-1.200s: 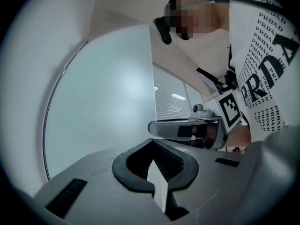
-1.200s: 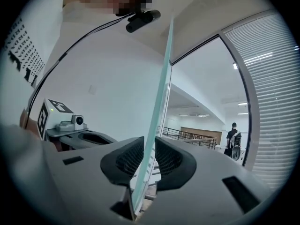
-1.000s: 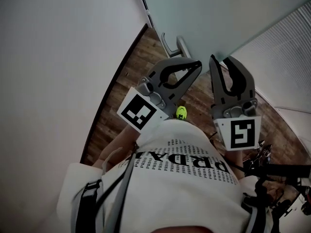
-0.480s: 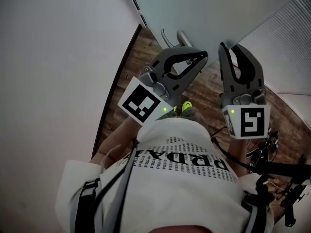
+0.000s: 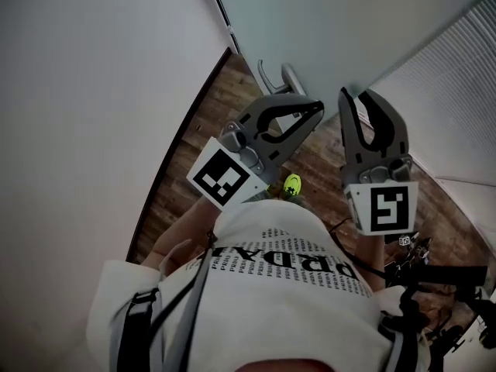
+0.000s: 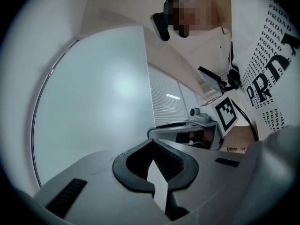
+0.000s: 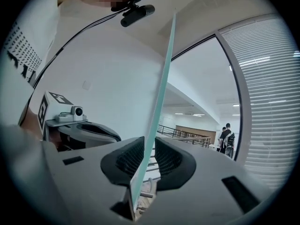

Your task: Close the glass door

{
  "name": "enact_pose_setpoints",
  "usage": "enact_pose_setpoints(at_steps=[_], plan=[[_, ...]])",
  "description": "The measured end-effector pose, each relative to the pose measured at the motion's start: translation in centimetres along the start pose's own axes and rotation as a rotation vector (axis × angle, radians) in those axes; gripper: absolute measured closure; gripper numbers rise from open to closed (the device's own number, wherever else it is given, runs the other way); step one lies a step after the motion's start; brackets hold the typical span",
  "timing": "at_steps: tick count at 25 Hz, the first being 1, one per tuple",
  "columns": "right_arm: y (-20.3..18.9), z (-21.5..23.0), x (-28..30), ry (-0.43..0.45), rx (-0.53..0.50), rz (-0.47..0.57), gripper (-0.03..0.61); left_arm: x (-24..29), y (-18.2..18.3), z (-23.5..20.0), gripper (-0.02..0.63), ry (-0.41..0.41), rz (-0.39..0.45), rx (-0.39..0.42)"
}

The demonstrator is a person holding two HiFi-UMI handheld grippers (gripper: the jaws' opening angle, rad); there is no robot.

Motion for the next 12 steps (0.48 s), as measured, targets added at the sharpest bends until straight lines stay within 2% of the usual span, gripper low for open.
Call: enact_pose_setpoints(at_steps=[4,7,12], plan=[[1.0,0.3,0.0,0.027,-0.026,-0.018,0.517,0.2,0.2,-0.1,0.615,0.018,-0.002,0.014],[1.0,0.7,0.1,0.048,-0.020,-0.033,0.517,0.3,0.0,0.3,0.615,0.038,-0.017,-0.013],[-0.2,1.0,-0.6,0.009,-0.024,-0.035,0.517,0.5,-1.3,1.0,0.615,0.007,0.005,0.000]])
Point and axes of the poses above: the fingertips, and each gripper's own axes: x forward along the fingers, z to its right, y out of its top, the point moved 8 cm from there along -x, backward along the fingers, and after that the axes turned 12 degrees about x, right-handed, at the moved point
